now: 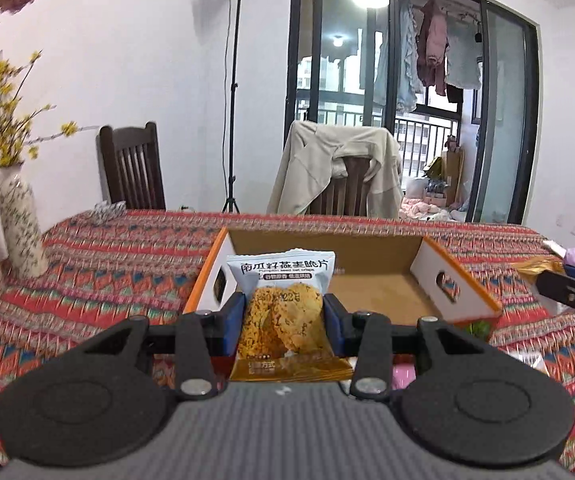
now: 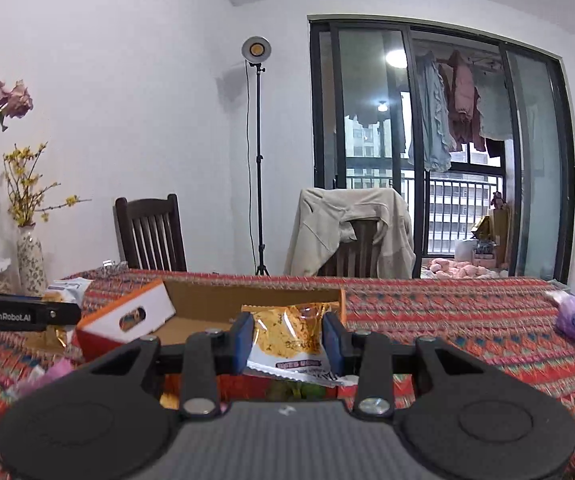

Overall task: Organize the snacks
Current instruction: 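Carry the crisp packet with the right tool over the cardboard box, then open the right tool to drop the packet into the box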

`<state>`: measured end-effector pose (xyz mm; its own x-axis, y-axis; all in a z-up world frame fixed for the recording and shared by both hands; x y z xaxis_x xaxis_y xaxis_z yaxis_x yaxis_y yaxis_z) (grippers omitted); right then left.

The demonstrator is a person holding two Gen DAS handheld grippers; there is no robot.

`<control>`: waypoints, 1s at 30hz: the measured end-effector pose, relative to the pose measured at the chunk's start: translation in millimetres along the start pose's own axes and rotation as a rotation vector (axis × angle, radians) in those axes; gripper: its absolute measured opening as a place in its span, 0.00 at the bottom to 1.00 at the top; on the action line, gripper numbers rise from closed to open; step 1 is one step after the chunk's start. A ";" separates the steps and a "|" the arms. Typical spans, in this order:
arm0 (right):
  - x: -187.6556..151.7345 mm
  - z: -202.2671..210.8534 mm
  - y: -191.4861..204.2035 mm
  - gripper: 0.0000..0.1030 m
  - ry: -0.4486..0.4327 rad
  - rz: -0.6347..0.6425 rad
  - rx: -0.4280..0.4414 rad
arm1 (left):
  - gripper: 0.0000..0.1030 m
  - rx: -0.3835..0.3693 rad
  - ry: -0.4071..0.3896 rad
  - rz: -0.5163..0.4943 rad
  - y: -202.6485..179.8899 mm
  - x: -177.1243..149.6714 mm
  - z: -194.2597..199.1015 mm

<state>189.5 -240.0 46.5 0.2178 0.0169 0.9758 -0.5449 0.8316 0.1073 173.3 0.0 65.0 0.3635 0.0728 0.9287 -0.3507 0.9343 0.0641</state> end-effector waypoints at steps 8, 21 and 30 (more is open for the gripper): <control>32.8 -61.2 -8.7 0.36 0.017 -0.018 0.012 | 0.41 -0.021 -0.039 0.003 -19.0 31.3 -31.0; 11.6 -146.0 -36.8 0.36 0.105 -0.110 -0.017 | 0.41 0.040 -0.001 0.040 -28.1 15.8 -112.1; -2.4 -151.1 -38.6 0.45 0.158 -0.130 0.001 | 0.48 0.036 0.087 0.063 -12.0 9.6 -134.9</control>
Point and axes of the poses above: each gripper's, at about its wrist camera, not at the fingertips, and z roughly against the way its jaws point, y to its left, x to its top, the point moved 1 cm from there along -z, roughly the way its jaws point, and after that the axes turned 15 degrees about x, right-handed, at the moved point
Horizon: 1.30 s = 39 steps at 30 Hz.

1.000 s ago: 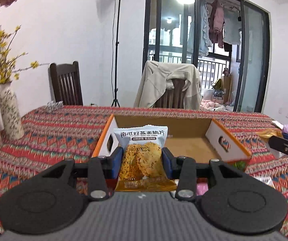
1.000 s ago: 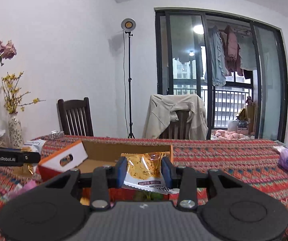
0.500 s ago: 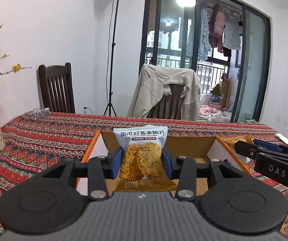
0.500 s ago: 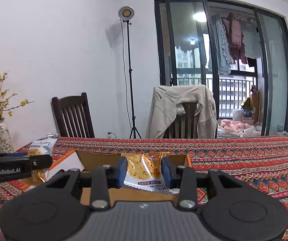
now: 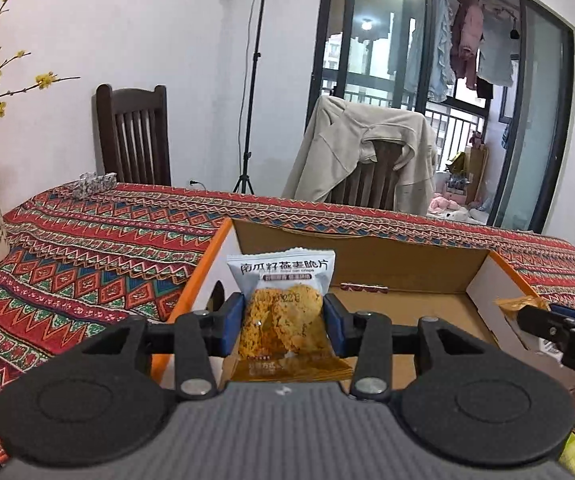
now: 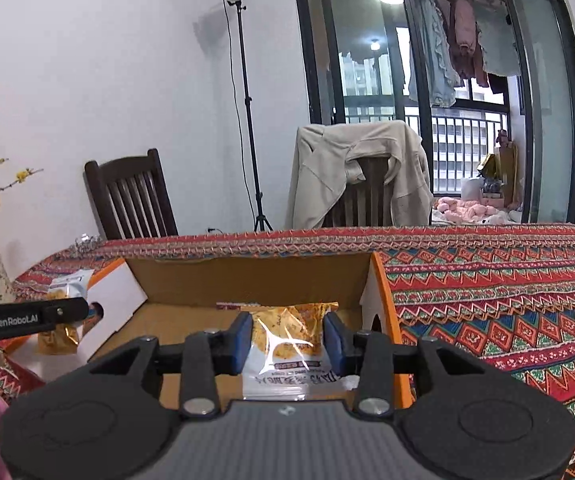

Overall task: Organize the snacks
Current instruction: 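Open the right tool to drop the packet into the box, then grasp the green-and-white bar packet with the right tool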

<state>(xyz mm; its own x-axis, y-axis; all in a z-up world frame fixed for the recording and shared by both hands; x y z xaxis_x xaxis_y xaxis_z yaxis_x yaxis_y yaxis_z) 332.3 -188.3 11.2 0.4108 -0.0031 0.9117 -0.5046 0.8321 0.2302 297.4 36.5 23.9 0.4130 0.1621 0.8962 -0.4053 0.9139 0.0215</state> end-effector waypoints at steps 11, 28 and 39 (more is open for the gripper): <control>-2.9 11.1 -8.2 1.00 -0.051 -0.040 0.020 | 1.00 -0.007 -0.048 0.023 0.0 -4.3 13.7; 14.5 69.8 11.8 1.00 -0.138 -0.045 0.070 | 1.00 -0.003 -0.088 0.081 23.4 6.1 73.7; -19.0 119.1 30.4 1.00 -0.075 -0.020 0.038 | 1.00 -0.016 -0.080 0.061 44.1 -19.5 122.3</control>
Point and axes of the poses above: each gripper's, at about its wrist camera, not at the fingertips, and z roughly against the way its jaws point, y to its left, x to its top, the point moved 1 cm from there along -z, roughly the way its jaws point, and after that the axes turned 15 degrees about x, right-handed, at the moved point
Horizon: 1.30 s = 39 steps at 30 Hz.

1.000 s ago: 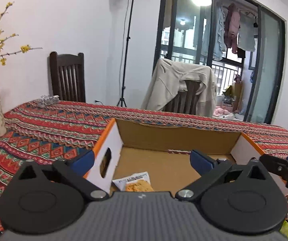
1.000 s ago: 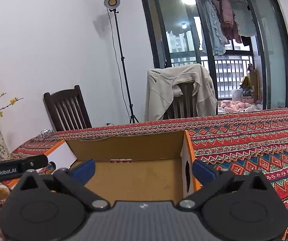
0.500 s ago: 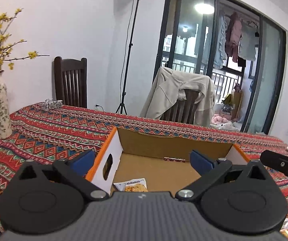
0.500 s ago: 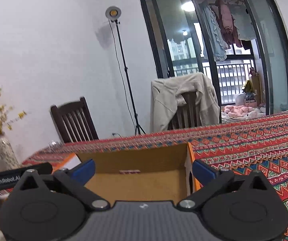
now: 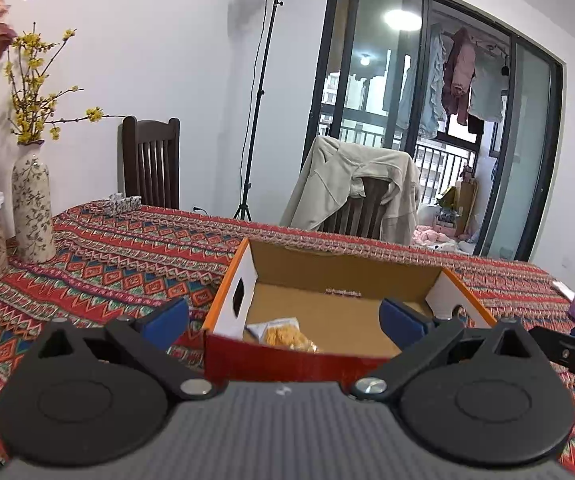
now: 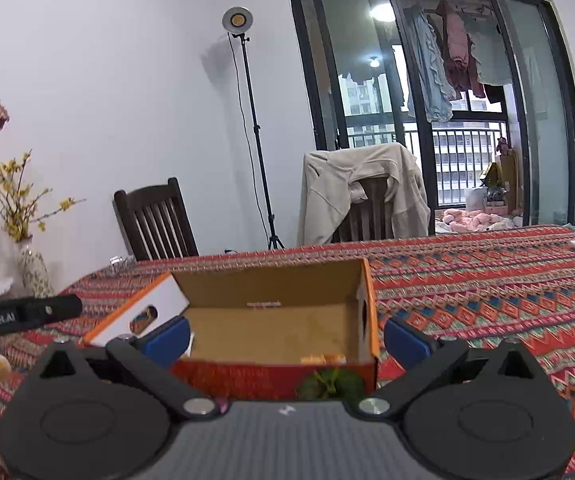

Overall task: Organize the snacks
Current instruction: 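Grasp the green-and-white bar packet with the right tool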

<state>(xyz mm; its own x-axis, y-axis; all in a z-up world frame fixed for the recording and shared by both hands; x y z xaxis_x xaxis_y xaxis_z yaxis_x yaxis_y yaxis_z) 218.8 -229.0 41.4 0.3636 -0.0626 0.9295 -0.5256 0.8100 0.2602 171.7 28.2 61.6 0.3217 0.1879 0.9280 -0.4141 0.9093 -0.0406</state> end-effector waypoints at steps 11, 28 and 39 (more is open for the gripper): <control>-37.8 39.4 1.2 1.00 0.069 -0.008 -0.040 | 1.00 0.013 0.043 -0.021 24.5 -34.8 28.7; -68.8 39.0 -11.7 0.48 0.194 -0.038 -0.043 | 1.00 0.058 0.083 -0.022 51.3 -55.4 39.3; -77.8 -5.2 -27.9 0.40 0.312 -0.049 -0.093 | 1.00 0.100 0.091 -0.009 68.4 -58.1 39.6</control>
Point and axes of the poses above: each gripper's, at about its wrist camera, not at the fingertips, and z roughly against the way its jaws point, y to its left, x to its top, the point moved 1 cm from there along -z, roughly the way its jaws point, and after that the axes turned 15 degrees about x, right-handed, at the moved point
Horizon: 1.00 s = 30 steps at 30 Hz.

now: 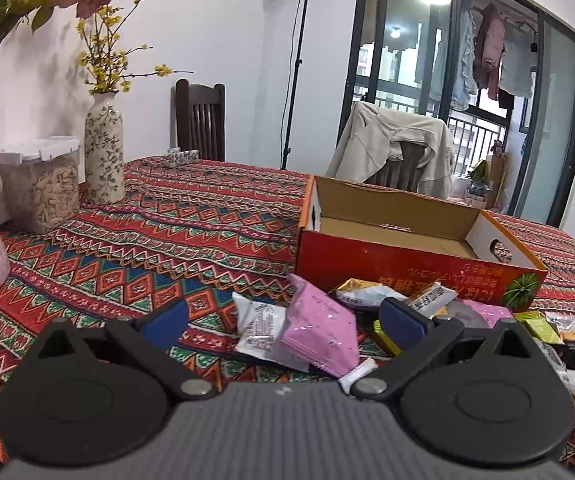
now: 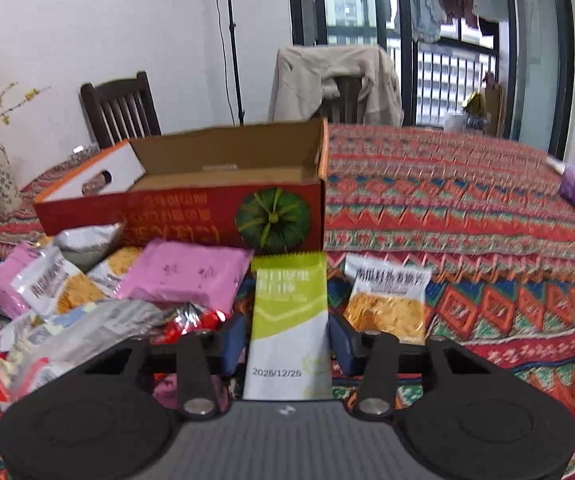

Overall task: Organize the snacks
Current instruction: 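Grasp the green-and-white bar packet with the right tool, then grasp the pink packet with the left tool while the right tool holds the bar packet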

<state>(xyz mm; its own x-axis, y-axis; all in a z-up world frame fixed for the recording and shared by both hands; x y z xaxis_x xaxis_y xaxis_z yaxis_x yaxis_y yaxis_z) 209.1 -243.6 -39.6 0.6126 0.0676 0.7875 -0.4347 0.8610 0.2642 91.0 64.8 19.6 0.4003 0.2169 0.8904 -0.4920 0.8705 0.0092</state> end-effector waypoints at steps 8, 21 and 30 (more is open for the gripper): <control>-12.7 4.1 -4.9 0.35 -0.082 -0.013 0.013 | 1.00 0.003 0.021 -0.022 0.2 -5.6 -10.0; -17.7 20.9 -7.4 0.35 -0.189 -0.015 0.034 | 1.00 0.066 0.052 -0.060 1.1 -5.0 -37.0; -21.7 22.2 -11.0 0.35 -0.203 -0.040 0.045 | 0.99 0.075 -0.001 -0.235 -52.4 -3.5 -47.5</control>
<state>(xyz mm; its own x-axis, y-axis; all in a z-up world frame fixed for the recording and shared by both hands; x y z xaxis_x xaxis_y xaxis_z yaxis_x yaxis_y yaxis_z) 186.0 -265.8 -47.2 0.4867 -0.0733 0.8705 -0.4443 0.8372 0.3189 152.2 39.4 -5.6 0.5101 0.0117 0.8600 -0.4415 0.8617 0.2501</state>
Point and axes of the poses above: each gripper's, at about its wrist camera, not at the fingertips, and z roughly against the way its jaws point, y to its left, x to its top, the point moved 1 cm from there along -z, roughly the way its jaws point, and after that the axes turned 15 degrees about x, right-handed, at the moved point
